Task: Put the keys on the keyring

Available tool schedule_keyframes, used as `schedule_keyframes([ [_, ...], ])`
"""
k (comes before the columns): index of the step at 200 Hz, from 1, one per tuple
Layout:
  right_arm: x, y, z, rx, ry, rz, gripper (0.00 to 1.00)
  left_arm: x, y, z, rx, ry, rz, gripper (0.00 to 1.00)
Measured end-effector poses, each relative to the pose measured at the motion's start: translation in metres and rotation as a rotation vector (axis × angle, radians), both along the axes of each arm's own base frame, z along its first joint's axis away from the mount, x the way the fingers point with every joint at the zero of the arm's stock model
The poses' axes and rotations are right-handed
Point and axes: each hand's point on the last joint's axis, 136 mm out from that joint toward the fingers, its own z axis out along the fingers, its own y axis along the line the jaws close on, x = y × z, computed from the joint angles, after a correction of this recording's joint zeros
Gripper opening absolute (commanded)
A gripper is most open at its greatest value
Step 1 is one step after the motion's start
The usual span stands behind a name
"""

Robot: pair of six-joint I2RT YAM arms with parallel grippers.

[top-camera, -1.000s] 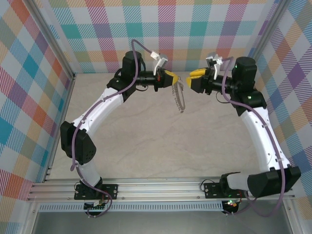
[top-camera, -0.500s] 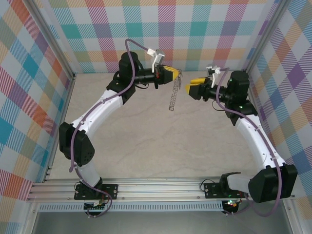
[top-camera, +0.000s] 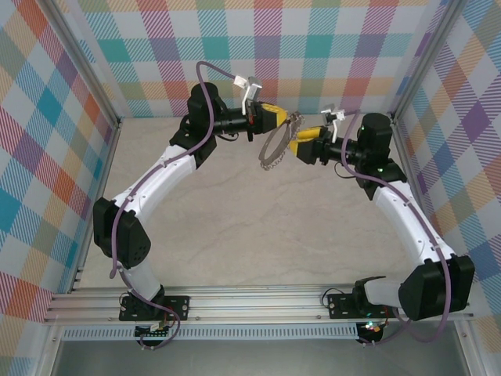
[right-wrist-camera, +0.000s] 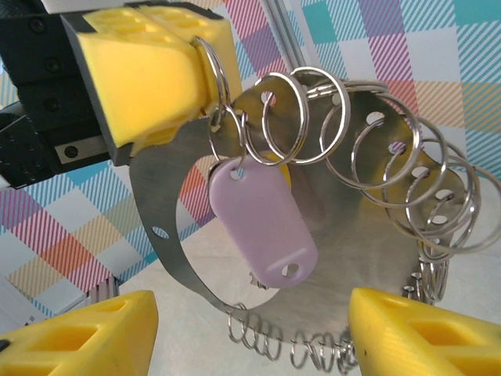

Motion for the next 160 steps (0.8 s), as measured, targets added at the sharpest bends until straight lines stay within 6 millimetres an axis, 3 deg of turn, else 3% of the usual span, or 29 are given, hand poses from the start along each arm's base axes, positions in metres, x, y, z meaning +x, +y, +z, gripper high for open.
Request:
schedule_keyframes([
  [107, 0.015, 0.016, 0.011, -0.001, -0.033, -0.004, 0.64, -0.005, -0.002, 0.003, -0.005, -0.008, -0.009, 0.00],
  [160, 0.028, 0.016, 0.004, -0.009, -0.023, -0.036, 0.55, -0.007, -0.004, 0.003, -0.006, -0.007, -0.015, 0.00],
])
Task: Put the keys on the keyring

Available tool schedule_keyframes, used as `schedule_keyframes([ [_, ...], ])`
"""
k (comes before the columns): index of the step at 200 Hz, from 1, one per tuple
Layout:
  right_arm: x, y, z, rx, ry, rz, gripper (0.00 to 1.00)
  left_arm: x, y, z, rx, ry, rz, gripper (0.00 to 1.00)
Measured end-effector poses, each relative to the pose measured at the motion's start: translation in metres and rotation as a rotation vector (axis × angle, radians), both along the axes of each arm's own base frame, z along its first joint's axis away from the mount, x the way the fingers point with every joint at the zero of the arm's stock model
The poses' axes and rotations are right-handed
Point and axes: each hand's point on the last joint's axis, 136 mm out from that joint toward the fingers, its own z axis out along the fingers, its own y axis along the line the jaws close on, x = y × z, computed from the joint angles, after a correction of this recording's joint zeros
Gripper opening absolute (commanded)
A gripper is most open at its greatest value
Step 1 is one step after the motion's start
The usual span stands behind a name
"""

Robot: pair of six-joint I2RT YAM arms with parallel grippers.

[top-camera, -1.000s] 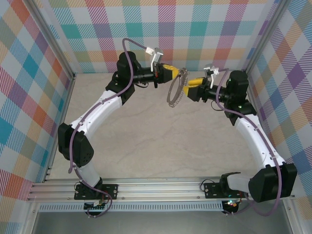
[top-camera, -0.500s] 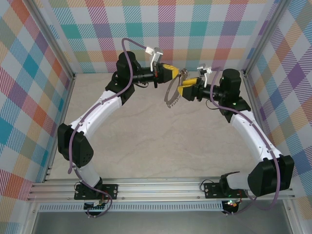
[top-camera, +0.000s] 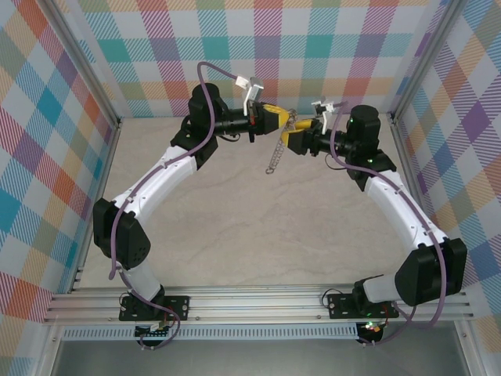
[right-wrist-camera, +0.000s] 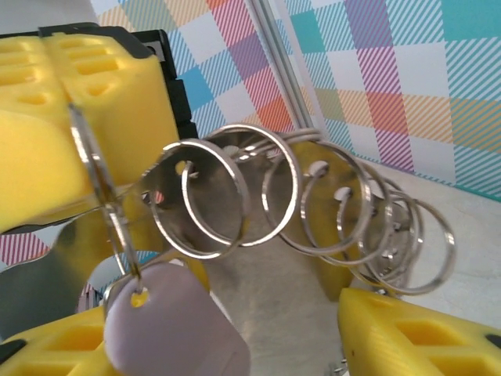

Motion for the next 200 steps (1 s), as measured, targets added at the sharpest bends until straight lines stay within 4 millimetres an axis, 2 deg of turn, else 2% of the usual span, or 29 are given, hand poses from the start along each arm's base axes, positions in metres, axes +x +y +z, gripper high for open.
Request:
schedule_keyframes([
  [30, 0.0020, -0.0006, -0.0007, -0.002, -0.001, -0.009, 0.49, -0.0001, -0.0001, 0.0000, 0.000, 0.000, 0.000, 0.00],
  [200, -0.0005, 0.0000, 0.0005, -0.009, 0.012, 0.000, 0.48, 0.0005, 0.0000, 0.0011, -0.006, -0.009, 0.003, 0.00],
])
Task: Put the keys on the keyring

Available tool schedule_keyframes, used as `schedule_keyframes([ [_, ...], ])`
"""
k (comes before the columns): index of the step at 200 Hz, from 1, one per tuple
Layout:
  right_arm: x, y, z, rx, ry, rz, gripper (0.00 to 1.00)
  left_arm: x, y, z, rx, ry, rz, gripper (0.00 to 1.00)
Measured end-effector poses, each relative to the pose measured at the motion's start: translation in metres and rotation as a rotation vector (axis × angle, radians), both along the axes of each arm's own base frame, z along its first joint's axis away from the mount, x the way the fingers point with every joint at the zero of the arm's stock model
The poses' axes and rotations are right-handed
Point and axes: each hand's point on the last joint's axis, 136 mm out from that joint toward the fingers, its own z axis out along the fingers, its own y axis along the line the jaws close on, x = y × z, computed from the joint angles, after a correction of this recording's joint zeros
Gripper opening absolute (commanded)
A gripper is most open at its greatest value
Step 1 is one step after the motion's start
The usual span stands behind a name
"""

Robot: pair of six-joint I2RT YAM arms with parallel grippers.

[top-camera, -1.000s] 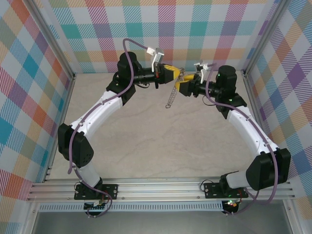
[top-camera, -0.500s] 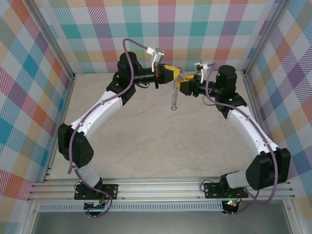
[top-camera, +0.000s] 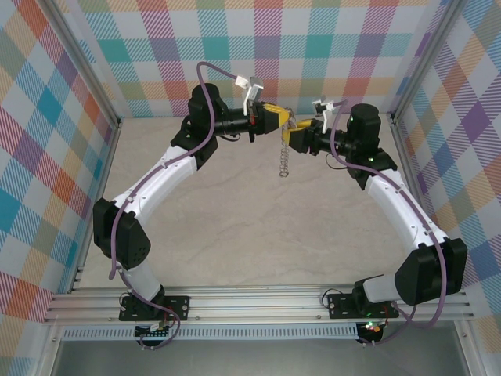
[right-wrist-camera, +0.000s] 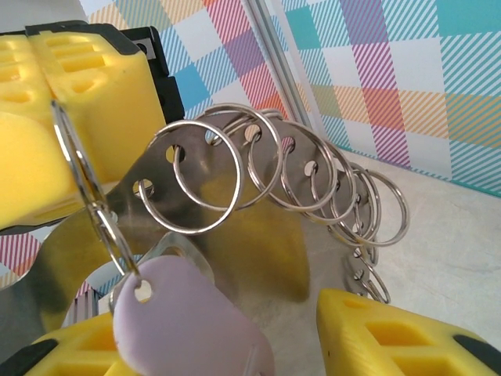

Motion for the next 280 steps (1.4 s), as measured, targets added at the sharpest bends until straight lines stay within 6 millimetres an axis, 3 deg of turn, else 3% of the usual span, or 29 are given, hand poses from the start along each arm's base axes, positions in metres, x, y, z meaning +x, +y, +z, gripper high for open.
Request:
schedule_keyframes([
  [33, 0.000, 0.000, 0.002, 0.000, -0.001, 0.000, 0.41, 0.000, 0.000, -0.001, 0.001, 0.002, 0.000, 0.00],
  [98, -0.005, 0.006, 0.003, -0.005, -0.007, 0.040, 0.00, 0.003, 0.000, -0.001, -0.001, 0.011, 0.017, 0.00],
  [280, -0.014, 0.026, 0.005, -0.061, 0.023, 0.161, 0.00, 0.004, 0.001, 0.002, -0.029, 0.020, 0.015, 0.00],
])
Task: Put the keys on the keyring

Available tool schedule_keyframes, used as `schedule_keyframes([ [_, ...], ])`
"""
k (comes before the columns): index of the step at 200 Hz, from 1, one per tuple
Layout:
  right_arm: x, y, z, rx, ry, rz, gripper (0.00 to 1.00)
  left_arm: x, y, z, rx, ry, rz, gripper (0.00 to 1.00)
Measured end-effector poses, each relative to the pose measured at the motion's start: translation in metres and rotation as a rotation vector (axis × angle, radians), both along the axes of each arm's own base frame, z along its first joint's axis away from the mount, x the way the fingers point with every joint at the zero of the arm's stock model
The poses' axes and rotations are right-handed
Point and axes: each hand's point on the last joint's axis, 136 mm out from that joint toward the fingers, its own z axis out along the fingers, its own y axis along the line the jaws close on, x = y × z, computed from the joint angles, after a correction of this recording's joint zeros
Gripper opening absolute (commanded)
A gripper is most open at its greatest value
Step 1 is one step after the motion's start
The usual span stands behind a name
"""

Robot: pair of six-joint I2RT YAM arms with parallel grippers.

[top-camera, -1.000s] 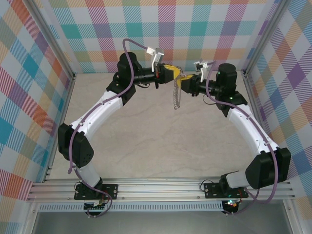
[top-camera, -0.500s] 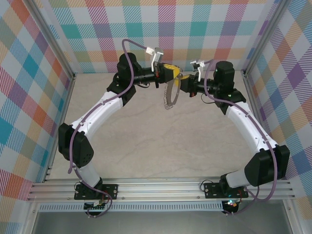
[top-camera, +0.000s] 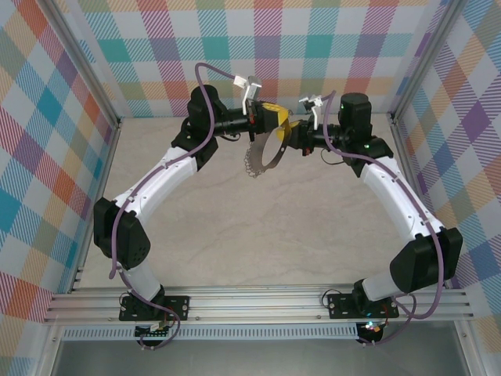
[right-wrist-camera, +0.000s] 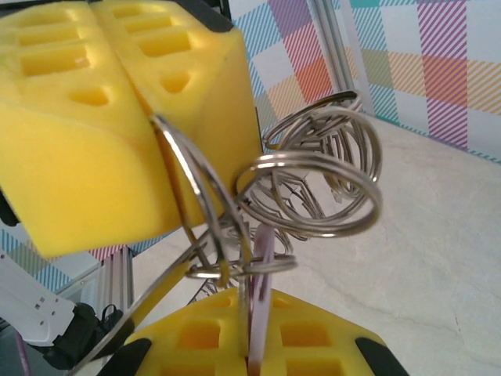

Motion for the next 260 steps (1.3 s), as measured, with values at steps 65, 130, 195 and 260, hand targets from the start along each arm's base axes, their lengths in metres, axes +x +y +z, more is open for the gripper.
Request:
schedule_keyframes([
  [65, -0.004, 0.002, 0.002, -0.015, 0.010, 0.040, 0.19, -0.001, 0.000, 0.004, -0.020, -0.009, -0.004, 0.00],
  [130, -0.028, -0.007, -0.037, -0.065, 0.061, -0.021, 0.49, -0.005, -0.004, 0.003, -0.023, -0.001, -0.015, 0.00],
  [195, -0.034, -0.045, -0.025, -0.008, 0.029, -0.207, 0.41, -0.006, -0.004, 0.008, -0.041, -0.008, -0.019, 0.00],
  [260, -0.021, -0.058, 0.040, 0.161, -0.026, -0.291, 0.35, -0.004, -0.005, 0.003, -0.045, 0.016, -0.014, 0.00],
])
